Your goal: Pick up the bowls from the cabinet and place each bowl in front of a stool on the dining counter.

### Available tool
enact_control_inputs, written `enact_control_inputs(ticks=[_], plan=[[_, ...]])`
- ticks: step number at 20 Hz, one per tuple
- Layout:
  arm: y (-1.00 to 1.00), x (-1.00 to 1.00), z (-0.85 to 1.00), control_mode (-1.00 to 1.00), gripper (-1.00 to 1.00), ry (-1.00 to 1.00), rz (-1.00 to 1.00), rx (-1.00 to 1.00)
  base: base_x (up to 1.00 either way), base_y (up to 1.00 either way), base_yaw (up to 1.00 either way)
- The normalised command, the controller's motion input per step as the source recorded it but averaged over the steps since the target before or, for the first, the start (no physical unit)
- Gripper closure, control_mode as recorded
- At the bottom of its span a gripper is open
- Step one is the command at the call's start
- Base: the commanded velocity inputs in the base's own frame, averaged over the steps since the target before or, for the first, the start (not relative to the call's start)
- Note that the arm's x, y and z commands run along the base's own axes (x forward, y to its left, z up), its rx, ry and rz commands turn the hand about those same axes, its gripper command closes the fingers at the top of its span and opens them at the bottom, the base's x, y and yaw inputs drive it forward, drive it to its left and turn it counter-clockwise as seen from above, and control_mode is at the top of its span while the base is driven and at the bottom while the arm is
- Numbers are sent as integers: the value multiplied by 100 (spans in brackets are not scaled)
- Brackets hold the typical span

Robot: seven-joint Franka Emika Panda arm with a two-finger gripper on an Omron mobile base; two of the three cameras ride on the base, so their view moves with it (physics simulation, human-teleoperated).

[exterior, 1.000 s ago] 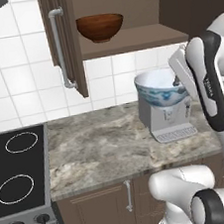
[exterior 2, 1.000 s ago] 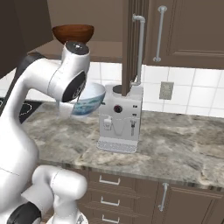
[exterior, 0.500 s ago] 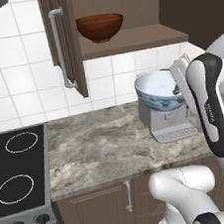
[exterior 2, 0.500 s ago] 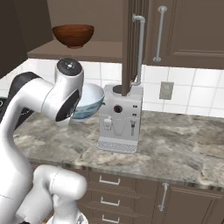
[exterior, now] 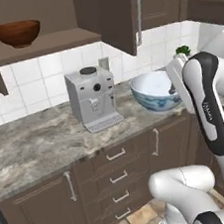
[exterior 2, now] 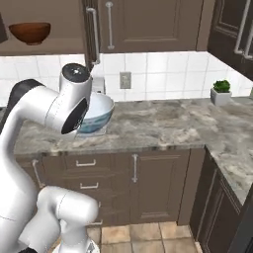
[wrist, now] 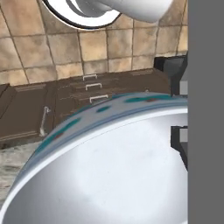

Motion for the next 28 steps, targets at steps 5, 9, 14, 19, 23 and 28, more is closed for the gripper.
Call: enact_control_inputs(ticks=[5,9,14,19,23,28], plan=[[0,0,0,100,100,0,0,0,-22,-2,-91],[0,0,0,100,100,0,0,0,0,0,-100],[0,0,0,100,100,0,0,0,0,0,-100],[0,0,0,100,100,0,0,0,0,0,-100],[0,0,0,100,100,0,0,0,0,0,-100],[0,0,0,100,100,0,0,0,0,0,-100]])
